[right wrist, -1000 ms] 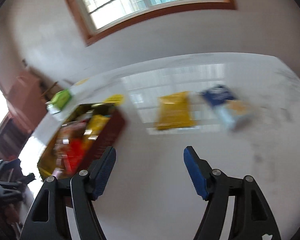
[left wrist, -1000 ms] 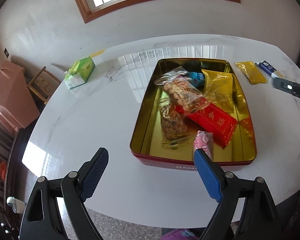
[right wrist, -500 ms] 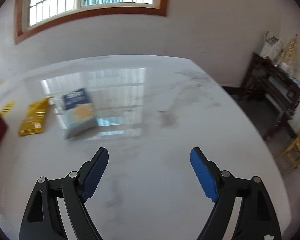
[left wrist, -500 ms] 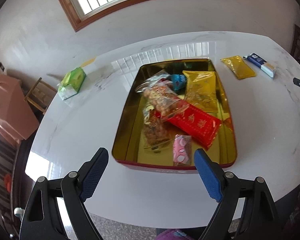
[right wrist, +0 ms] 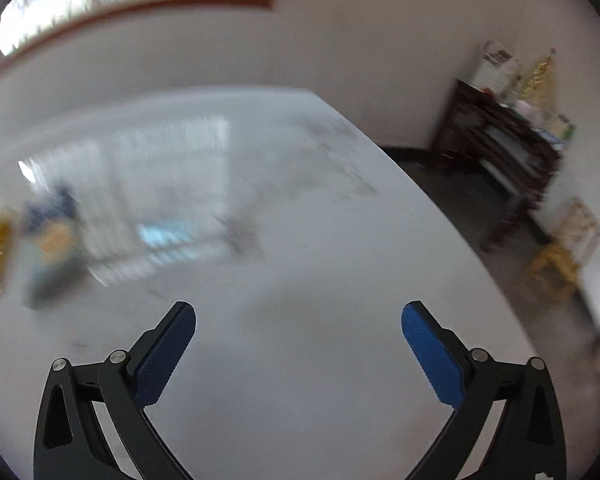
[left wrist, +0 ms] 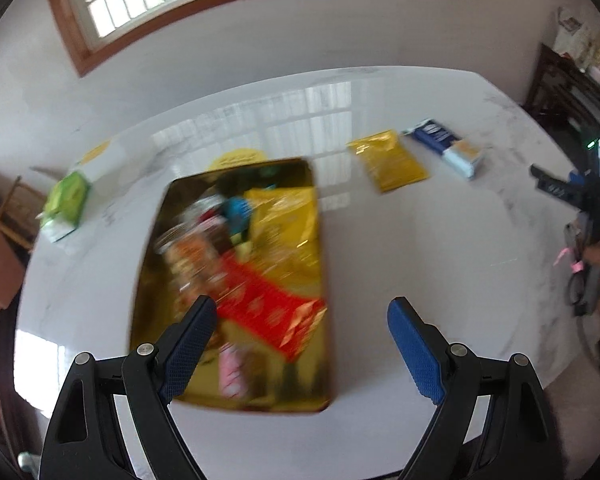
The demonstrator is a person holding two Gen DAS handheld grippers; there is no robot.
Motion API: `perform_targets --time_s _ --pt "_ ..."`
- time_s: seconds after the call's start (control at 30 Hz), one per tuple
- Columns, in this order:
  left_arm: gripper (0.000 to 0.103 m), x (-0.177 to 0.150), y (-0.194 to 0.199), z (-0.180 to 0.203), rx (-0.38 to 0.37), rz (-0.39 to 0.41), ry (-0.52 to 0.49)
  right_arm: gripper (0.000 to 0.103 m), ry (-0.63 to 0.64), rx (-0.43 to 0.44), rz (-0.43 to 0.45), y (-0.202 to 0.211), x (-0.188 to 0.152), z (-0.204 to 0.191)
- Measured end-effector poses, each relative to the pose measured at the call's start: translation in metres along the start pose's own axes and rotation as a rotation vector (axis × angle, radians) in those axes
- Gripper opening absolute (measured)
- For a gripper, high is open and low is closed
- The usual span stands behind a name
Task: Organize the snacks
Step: 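Move both open tools to the yellow packet and blue cracker packet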
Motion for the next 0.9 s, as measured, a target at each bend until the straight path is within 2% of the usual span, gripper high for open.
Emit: perform_targets --time_s 0.07,0.17,0.23,0.33,0.37,0.43,0.9 --pt "0.087 0.016 -0.005 0.012 -0.031 -0.004 -0.006 0.102 0.039 -0.016 0.017 0.003 0.000 -0.004" --pt "0.087 0.037 -0.013 0.032 -0.026 0.006 -0.047 0.102 0.046 -0.003 0.019 0.005 -0.002 -0.003" --pt "0.087 0.048 -0.020 0.045 -0.009 0.016 -0.077 0.102 -0.013 0.073 -0.019 0.000 -0.004 0.008" --pt "0.087 0.060 -0.035 0.058 0.002 0.011 -0.094 0.103 -0.193 0.229 -0.112 -0.019 -0.011 0.032" --pt "0.087 0.066 -0.043 0.062 0.001 -0.001 -0.093 0.103 -0.215 0.192 -0.117 -0.019 -0.013 0.039" --pt "0.087 0.073 -0.055 0.068 -0.010 -0.013 -0.084 0.102 -0.210 0.188 -0.110 -0.017 -0.015 0.039" --pt "0.087 0.113 -0.114 0.085 0.043 -0.029 -0.060 0.103 -0.183 0.217 -0.111 -0.012 -0.019 0.042"
Point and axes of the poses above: each gripper's, at about its wrist camera, not at the fingertips, and y roughly against the way its jaws point, z to its right, x to its top, the point moved 3 cm from there along -y, roughly the way its jaws point, and after that the axes turned 2 degrees about -x, right-handed, at the moved point
